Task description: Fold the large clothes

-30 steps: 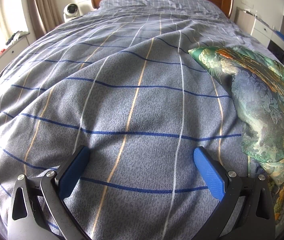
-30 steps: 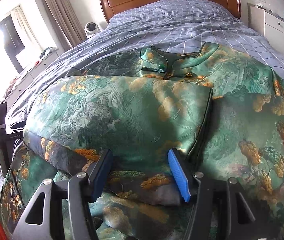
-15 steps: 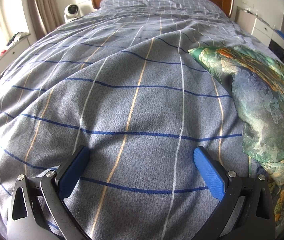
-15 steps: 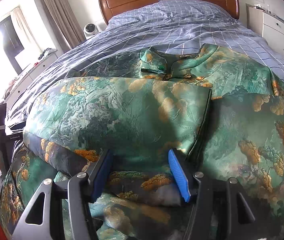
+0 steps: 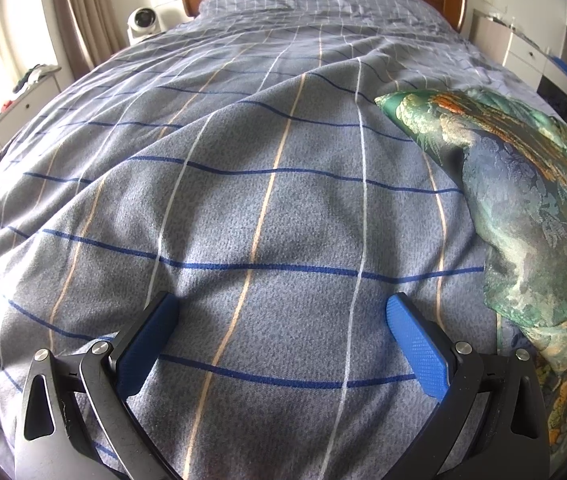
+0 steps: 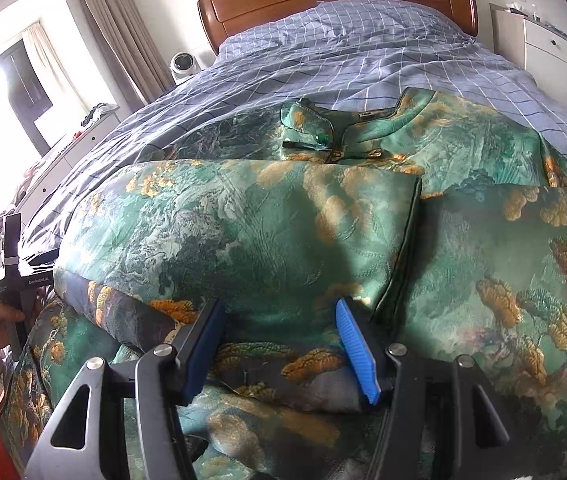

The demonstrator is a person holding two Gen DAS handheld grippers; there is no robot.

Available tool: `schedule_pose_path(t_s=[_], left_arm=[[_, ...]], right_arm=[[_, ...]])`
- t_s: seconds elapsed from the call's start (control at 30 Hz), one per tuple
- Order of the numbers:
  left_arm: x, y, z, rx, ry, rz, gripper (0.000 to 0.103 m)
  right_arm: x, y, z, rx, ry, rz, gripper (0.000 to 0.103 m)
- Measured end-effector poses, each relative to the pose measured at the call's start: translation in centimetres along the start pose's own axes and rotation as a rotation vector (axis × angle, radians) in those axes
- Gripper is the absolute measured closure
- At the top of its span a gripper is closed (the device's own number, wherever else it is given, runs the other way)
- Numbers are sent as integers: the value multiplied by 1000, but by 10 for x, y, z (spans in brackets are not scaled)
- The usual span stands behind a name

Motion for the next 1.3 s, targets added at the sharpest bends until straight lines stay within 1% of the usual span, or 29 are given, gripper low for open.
schedule_pose_path(t_s=[0.07,0.13,0.17,0.23,0.3,0.37,0.4,0.43,0.5,0.57,0.6,0.7,0.77,0.83,0.9,1.0,1.07,1.2,1.3], left_arm=[[-3,-2,-2,-8,2,-10,0],[-10,-2,-3,-26,-15,-12,1],[-18,-4,-5,-34,-28,-5,1],[-39,-6,-10,-64,-35,40,1],[-75,-8,-14,-97,-32,122,1],[-120,-9,-12,-100,-23,216,1],[-142,-10,-10,-95,-18,262,1],[-161,-11,-6,-87,-14,301,1],[-199,-13,2,-67,-9,371,0],[-235,-19,15,-41,-9,424,0],[-248,-23,21,-30,-7,438,0],[-267,-38,38,2,14,422,0],[-274,-57,55,18,35,405,0],[-277,-76,70,31,29,387,0],[-281,-92,85,39,15,369,0],[-291,-114,107,53,11,362,0],[-295,-127,119,58,-10,342,0],[-295,-148,143,80,-84,268,0],[-295,-159,157,103,-116,217,0]], right_arm=[[-3,1,-1,-6,1,4,43],[-6,2,-2,-13,-2,-2,43],[-8,3,-4,-18,-7,-9,43],[-20,7,-7,-18,-13,-8,43],[-36,10,-8,-9,-25,13,43],[-58,11,-8,4,-37,40,42],[-68,10,-8,6,-49,49,40],[-81,8,-9,5,-72,63,35],[-104,4,-9,-1,-109,82,27],[-126,-2,-9,-7,-137,96,26],[-138,-6,-10,-7,-152,102,26],[-176,-21,-9,-11,-185,127,26],[-196,-31,-12,-28,-204,141,26],[-218,-43,-15,-70,-246,159,26],[-236,-56,-22,-133,-310,175,26],[-261,-77,-30,-227,-396,196,26],[-274,-89,-36,-263,-424,207,26],[-294,-118,-44,-280,-435,214,26],[-296,-137,-47,-251,-409,196,26]])
Point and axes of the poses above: each gripper's, at about its wrist camera, not at the fingertips, and x roughly the way its jaws point, z to its right, y to its top, the point moved 4 cm from there along x, roughly the way its jaws point, and after that the axes turned 2 degrees about -y, right-handed, at the moved point
